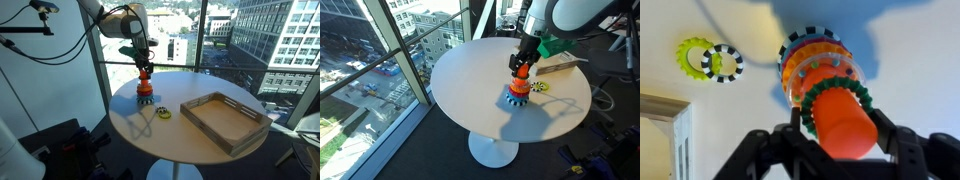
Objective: Pick up the green ring from the ring holder and put it on the table
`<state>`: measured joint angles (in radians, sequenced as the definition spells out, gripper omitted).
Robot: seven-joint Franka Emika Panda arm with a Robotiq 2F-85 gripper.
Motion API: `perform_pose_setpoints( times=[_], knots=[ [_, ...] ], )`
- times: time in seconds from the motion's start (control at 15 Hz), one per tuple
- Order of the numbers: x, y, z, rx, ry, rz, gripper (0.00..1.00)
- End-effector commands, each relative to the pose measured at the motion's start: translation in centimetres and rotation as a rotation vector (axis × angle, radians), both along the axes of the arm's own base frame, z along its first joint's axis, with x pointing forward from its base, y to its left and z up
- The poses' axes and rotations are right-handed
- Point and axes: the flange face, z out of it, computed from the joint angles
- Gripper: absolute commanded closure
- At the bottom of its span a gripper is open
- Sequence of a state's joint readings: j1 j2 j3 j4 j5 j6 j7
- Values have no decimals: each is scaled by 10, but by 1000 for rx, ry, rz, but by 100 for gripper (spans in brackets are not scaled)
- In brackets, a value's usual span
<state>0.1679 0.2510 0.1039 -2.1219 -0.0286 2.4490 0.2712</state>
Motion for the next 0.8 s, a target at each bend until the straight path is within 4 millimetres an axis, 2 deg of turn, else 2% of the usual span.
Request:
perform_pose_setpoints(
  times=[0.0, 0.4, 0.53, 0.73],
  knots=[
    [-4, 1, 33, 24, 1, -5, 56],
    [-10, -2, 77, 63, -36, -48, 56],
    [-11, -9, 90, 66, -57, -68, 56],
    [-11, -25, 97, 67, -72, -101, 56]
  ],
)
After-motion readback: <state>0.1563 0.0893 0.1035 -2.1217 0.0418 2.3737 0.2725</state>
